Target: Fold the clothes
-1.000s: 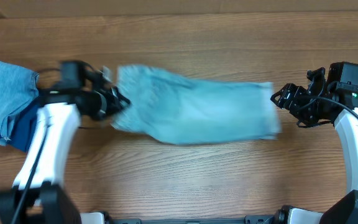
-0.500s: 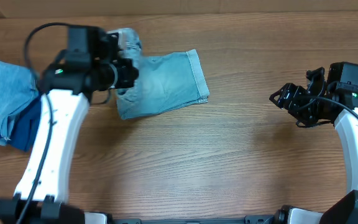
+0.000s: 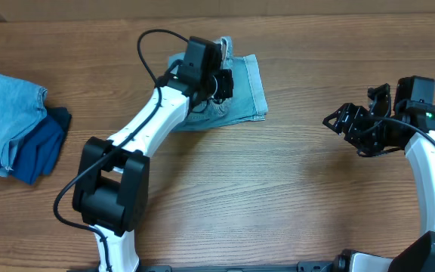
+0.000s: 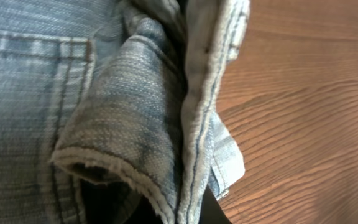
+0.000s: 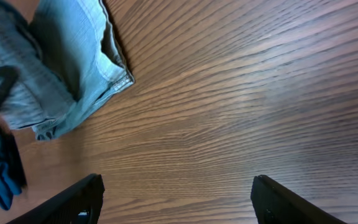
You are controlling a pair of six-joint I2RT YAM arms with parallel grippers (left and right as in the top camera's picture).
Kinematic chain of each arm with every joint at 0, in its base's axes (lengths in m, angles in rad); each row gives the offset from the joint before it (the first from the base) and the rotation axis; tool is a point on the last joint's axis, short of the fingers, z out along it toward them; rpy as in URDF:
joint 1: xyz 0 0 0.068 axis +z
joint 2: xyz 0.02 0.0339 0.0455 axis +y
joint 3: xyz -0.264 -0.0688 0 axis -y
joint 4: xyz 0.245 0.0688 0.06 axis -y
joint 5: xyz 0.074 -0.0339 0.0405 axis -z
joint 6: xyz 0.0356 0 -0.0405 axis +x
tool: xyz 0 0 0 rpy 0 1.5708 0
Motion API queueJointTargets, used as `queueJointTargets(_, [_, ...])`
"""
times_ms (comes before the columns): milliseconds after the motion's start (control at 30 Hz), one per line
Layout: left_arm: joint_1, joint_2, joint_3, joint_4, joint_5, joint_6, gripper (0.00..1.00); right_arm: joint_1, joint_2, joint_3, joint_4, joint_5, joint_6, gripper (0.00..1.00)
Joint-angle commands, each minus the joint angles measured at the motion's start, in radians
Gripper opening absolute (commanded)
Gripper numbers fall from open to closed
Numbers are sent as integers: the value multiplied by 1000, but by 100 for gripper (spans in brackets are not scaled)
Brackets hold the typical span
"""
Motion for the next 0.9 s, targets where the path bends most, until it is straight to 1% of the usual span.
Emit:
queueJointTargets(0, [-18,2,36,32,-31,-61,4,24,-3,18,0,-11,-5,79])
queueJointTargets(67, [-22,2,36,69,-43,-89,4,31,-3,18,-3,-12,-5,80])
queueJointTargets(133, [-36,8,36,70,-101,-100,4,33,-3,18,-6,-12,-5,79])
queueJointTargets(167, [-48,20,36,73,-139,-130,4,33,-3,18,-10,-12,-5,79])
queueJointTargets(233, [-66,46,36,120,-173,-151,7,33,-3,18,-23,-12,-5,79])
queueJointTargets(267, [-72,57,36,140,-174,-165,11,33,-3,18,-30,-11,-5,79])
queueJointTargets(333, [-91,88,36,179,-163,-194,44,33,-3,18,-44,-11,-6,79])
queueJointTargets(367, [-95,89,37,175,-156,-177,57,33,-3,18,-48,-11,-6,79])
queueJointTargets(400, [-96,81,55,159,-155,-127,72,33,-3,18,-51,-11,-6,79])
queueJointTargets(433, [-96,71,79,148,-154,-117,81,33,-3,18,-51,-11,-6,79])
queueJointTargets(500, [-96,45,138,134,-153,-86,83,33,-3,18,-49,-11,-6,79])
queueJointTargets(533, [-96,30,189,82,-159,-66,83,33,-3,18,-47,-11,-10,79])
queueJointTargets(567, [-95,23,239,10,-182,-50,83,33,-3,18,-47,-7,-10,79])
queueJointTargets(600, [-90,21,284,-95,-232,-51,83,33,-3,18,-47,-7,-10,79])
queueJointTargets(633, [-82,21,301,-167,-259,-51,82,33,-3,18,-47,-3,-13,79])
queueJointTargets(667, [-59,21,305,-242,-268,-52,84,33,-3,18,-47,2,-17,79])
queueJointTargets(733, [11,21,305,-377,-257,-116,95,33,-3,18,-48,4,-18,79])
queueJointTargets(767, [84,21,305,-463,-222,-133,100,33,-3,18,-48,3,-24,79])
queueJointTargets(800, [138,22,305,-500,-181,-120,100,33,-3,18,-48,3,-24,79])
queueJointTargets(833, [191,23,305,-518,-117,-78,100,33,-3,18,-48,3,-24,79])
queueJointTargets(867, [260,26,305,-521,-10,0,100,33,-3,18,-47,3,-27,79])
